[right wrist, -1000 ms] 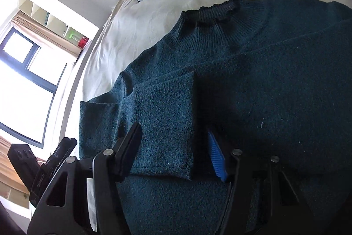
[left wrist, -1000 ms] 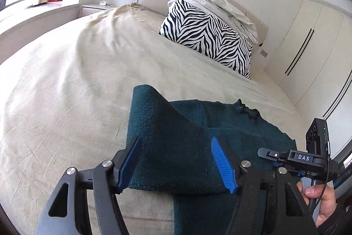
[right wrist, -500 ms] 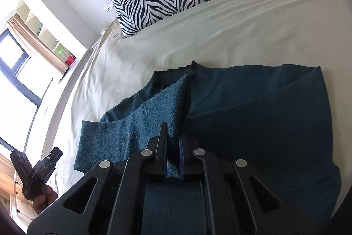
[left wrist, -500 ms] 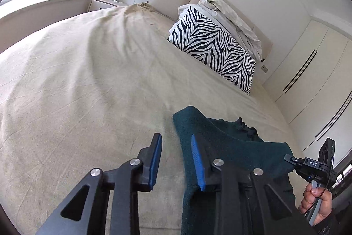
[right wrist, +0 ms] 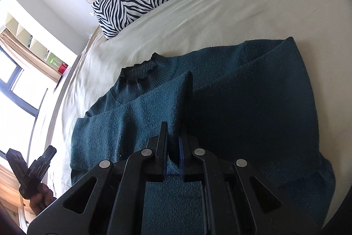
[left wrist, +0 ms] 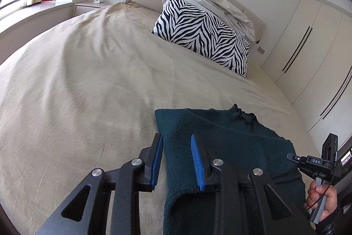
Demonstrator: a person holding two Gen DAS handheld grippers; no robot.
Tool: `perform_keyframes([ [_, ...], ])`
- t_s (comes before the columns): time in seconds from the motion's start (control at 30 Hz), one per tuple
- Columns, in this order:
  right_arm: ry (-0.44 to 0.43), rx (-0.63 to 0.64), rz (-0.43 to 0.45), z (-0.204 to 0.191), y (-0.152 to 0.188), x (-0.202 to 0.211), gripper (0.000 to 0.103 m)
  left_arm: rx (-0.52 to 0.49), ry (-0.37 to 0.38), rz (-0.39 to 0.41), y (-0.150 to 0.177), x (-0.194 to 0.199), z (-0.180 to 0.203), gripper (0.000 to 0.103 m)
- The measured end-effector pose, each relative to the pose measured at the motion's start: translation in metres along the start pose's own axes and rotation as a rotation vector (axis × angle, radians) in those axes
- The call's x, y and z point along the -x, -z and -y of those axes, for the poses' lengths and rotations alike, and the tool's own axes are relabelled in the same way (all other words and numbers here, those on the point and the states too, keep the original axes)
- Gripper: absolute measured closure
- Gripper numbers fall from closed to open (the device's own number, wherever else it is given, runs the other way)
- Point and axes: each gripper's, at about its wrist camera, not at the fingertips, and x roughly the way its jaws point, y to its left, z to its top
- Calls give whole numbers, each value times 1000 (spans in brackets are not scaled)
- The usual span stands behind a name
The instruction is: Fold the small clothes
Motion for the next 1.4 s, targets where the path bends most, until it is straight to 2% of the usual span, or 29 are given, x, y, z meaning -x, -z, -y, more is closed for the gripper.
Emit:
perform_keyframes([
  [0.17, 5, -46, -35, 19, 3, -7, 96, -61, -47, -88, -5, -49, 29, 74],
  [0.27, 4, -53, -33, 22, 3, -11, 96, -66, -116, -205, 11, -89, 24, 80],
  [0.3, 10, -63, -37, 25, 2, -14, 96, -74, -130, -206, 18, -95, 20, 84],
  [0.37, 13, -55, -67, 32, -1, -26, 96, -104, -128, -179, 23, -95, 20, 84],
  [0.47, -13, -65, -72, 38, -1, -24, 94, -134, -137, -189, 21, -89, 25, 84],
  [0.53, 29, -94, -46, 41, -1, -12, 93, -141, -143, -178, 19, -77, 27, 84],
  [0.6, 89, -113, 26, 40, -3, 8, 89, -182, -151, -137, 19, -63, 36, 83],
  [0.67, 53, -78, 101, 28, -5, 24, 89, -246, -178, -137, 25, -61, 45, 81],
  [0.73, -34, -2, 101, 6, -8, 25, 89, -262, -209, -198, 37, -77, 40, 80],
  [0.77, -51, 37, 88, -5, -8, 19, 88, -242, -193, -187, 41, -81, 34, 80],
  [0.83, -50, 81, 31, -15, -6, -6, 80, -211, -170, -178, 40, -79, 28, 79],
  [0.87, -32, 75, -28, -11, -3, -25, 55, -207, -175, -184, 39, -78, 29, 79],
  [0.9, -30, 65, -84, -4, 1, -44, 40, -213, -183, -188, 39, -77, 31, 79],
  [1.0, 2, 94, -3, -17, 12, -19, 40, -233, -200, -179, 43, -56, 35, 79],
  [1.07, -70, 107, 77, -23, 19, 4, 39, -218, -227, -141, 51, -39, 30, 62],
  [1.1, -76, 121, 100, -22, 22, 6, 31, -215, -243, -160, 57, -39, 26, 57],
  [1.13, -29, 124, 69, -17, 24, -2, 24, -207, -235, -178, 63, -42, 21, 57],
  [1.17, 32, 103, -18, -7, 26, -17, 14, -192, -223, -162, 65, -36, 17, 57],
  [1.2, 31, 94, -63, 1, 28, -23, 18, -165, -216, -166, 64, -29, 15, 57],
  [1.27, 25, 55, 5, 2, 30, 7, 22, -110, -180, -148, 63, -3, 11, 57],
  [1.33, -53, 4, 89, 7, 35, 46, 22, -95, -193, -82, 67, 30, 10, 53],
  [1.4, -64, 0, 158, 11, 48, 83, 20, -93, -190, -90, 79, 52, 9, 53],
])
